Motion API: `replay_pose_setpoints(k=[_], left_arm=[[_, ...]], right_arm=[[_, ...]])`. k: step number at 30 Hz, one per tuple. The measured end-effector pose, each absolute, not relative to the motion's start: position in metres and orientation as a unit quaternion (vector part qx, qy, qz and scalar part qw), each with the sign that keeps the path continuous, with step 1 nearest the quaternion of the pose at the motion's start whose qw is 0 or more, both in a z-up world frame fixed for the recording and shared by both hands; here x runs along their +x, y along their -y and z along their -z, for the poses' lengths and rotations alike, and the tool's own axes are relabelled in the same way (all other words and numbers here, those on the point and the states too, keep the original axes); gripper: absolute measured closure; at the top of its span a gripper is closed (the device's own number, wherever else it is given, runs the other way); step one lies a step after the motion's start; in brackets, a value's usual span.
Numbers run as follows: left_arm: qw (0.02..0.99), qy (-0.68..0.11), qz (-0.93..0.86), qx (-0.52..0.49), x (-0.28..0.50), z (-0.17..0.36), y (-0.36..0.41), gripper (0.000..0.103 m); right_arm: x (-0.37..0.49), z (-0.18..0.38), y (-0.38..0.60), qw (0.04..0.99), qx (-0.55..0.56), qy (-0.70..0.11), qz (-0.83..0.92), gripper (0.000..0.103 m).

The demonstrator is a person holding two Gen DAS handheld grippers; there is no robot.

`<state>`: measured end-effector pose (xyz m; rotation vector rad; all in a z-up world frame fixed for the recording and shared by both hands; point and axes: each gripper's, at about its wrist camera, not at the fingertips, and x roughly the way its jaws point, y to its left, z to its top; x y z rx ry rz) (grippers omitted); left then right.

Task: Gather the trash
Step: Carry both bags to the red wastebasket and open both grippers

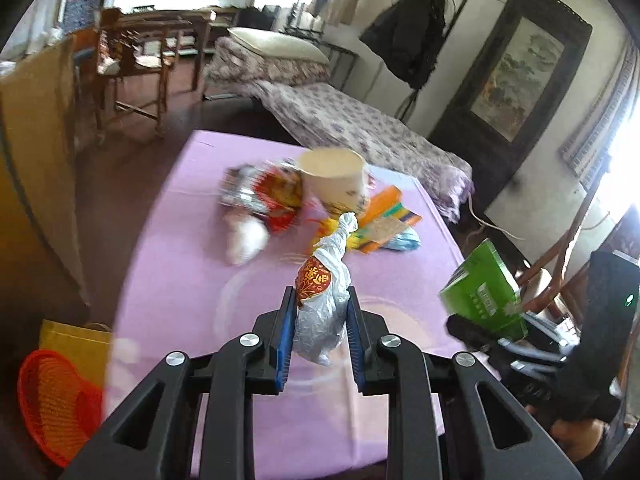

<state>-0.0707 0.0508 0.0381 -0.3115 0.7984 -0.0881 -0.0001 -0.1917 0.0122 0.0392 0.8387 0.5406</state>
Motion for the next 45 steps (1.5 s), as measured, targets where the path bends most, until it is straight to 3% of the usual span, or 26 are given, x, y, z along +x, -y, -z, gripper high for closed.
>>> replay_pose_setpoints(k=[7, 16, 29, 40, 42, 43, 45], left_arm=[[0.918, -0.363, -0.040, -0.152, -0.127, -0.055, -0.122, 0.079], [0.885, -0.382, -0.176, -0.200, -0.194, -0.023, -0.232, 0.079], [0.803, -0.447, -0.260, -0.296, -0.243, 0.074, -0.332, 0.079], [0.757, -0.478, -0.293, -0.335, -0.261, 0.118, -0.364, 0.078], [0.751, -0.477, -0.303, -0.341, -0.259, 0.123, -0.368, 0.061], [0.747, -0.475, -0.310, -0.346, -0.261, 0.123, -0.369, 0.044], [0.743, -0.468, -0.324, -0.351, -0.264, 0.123, -0.372, 0.038]], right_arm=[[-0.030, -0.048, 0.115, 0.851, -0.022, -0.377, -0.365, 0.042], [-0.073, -0.055, -0.031, 0.760, -0.088, -0.399, -0.506, 0.042], [-0.087, 0.020, -0.198, 0.631, -0.170, -0.538, -0.532, 0.042], [-0.100, 0.069, -0.251, 0.582, -0.194, -0.592, -0.522, 0.039], [-0.101, 0.074, -0.254, 0.581, -0.190, -0.597, -0.520, 0.036], [-0.101, 0.077, -0.256, 0.579, -0.185, -0.602, -0.518, 0.034], [-0.098, 0.080, -0.254, 0.579, -0.174, -0.607, -0.516, 0.029]])
